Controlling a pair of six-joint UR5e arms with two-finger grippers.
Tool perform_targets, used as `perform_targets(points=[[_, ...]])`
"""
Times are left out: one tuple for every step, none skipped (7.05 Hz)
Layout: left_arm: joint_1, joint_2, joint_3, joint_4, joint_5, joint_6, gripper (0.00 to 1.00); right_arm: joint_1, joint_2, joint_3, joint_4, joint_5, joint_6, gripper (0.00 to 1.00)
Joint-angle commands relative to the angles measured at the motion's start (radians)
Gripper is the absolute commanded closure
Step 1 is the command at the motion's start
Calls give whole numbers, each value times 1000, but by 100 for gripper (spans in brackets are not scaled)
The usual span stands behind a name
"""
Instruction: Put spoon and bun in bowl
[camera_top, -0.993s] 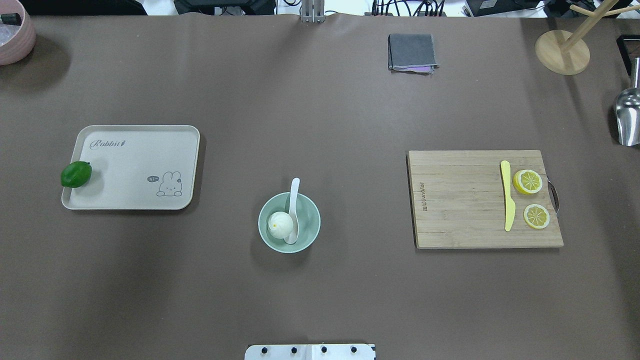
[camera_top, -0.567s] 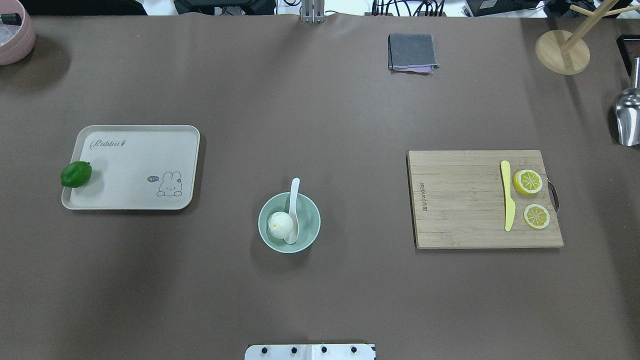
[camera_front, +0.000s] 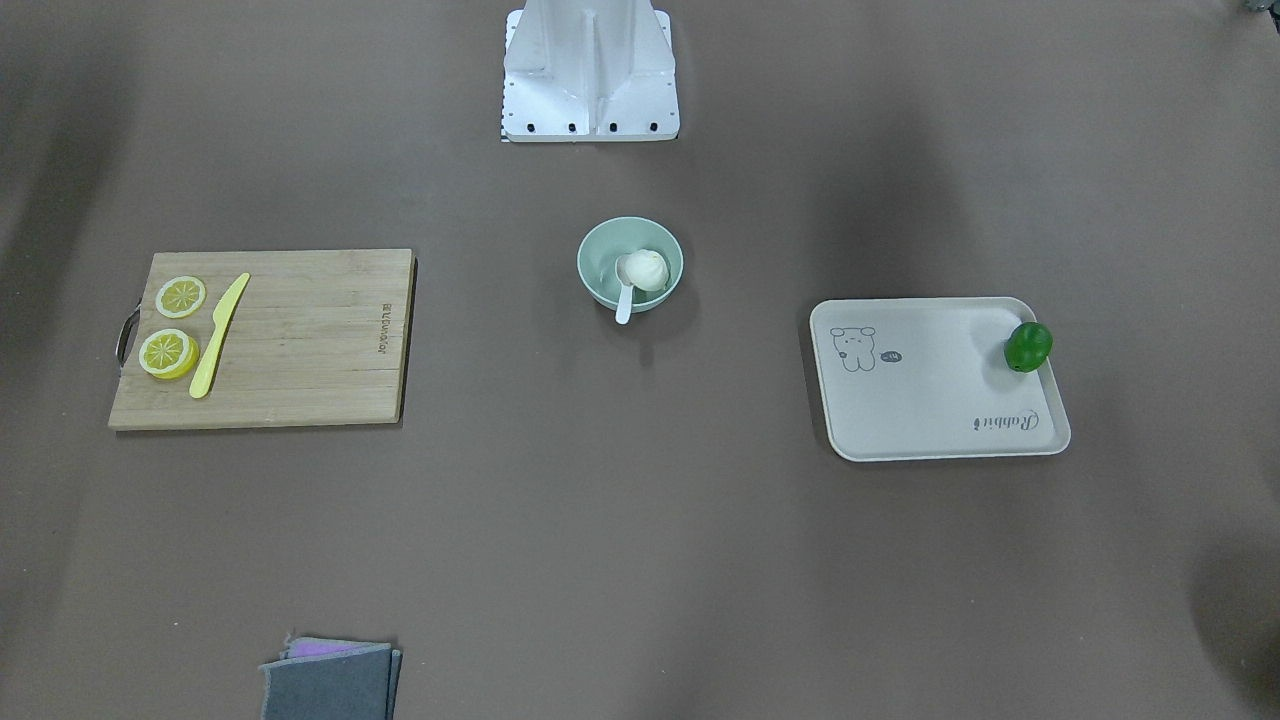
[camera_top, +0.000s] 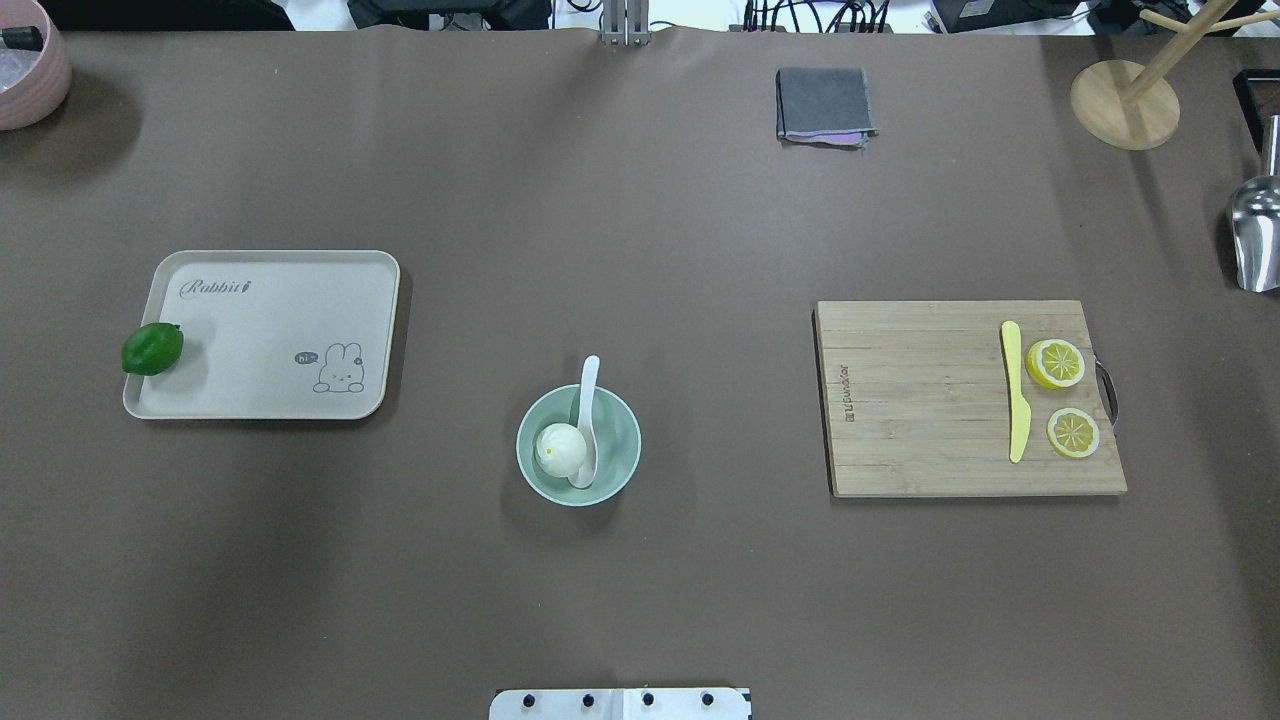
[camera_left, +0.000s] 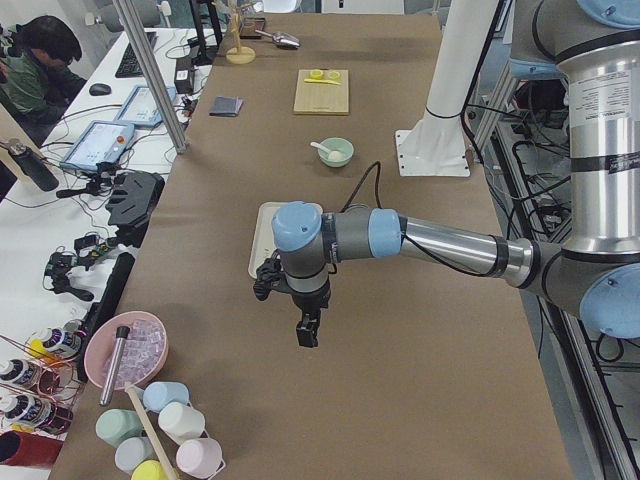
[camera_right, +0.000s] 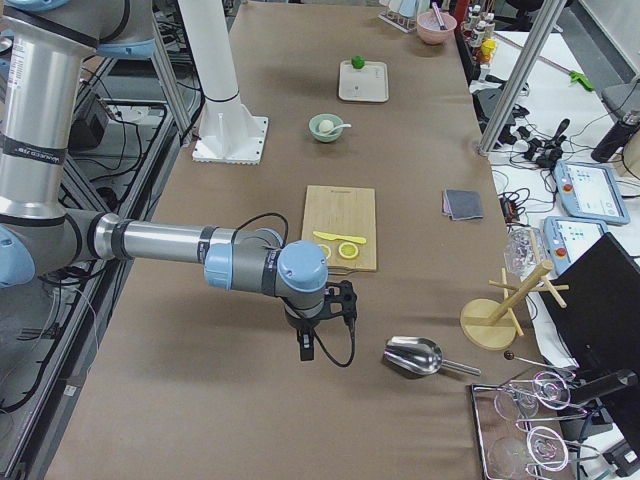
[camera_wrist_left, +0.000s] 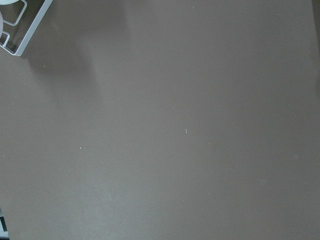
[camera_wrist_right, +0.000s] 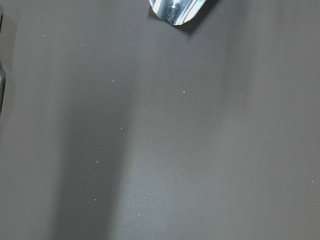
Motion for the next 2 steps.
perform_targets(points=[[0,-1,-3,-6,0,0,1,0,0,0,0,0,-1,0],[0,-1,-3,-6,0,0,1,0,0,0,0,0,-1,0]])
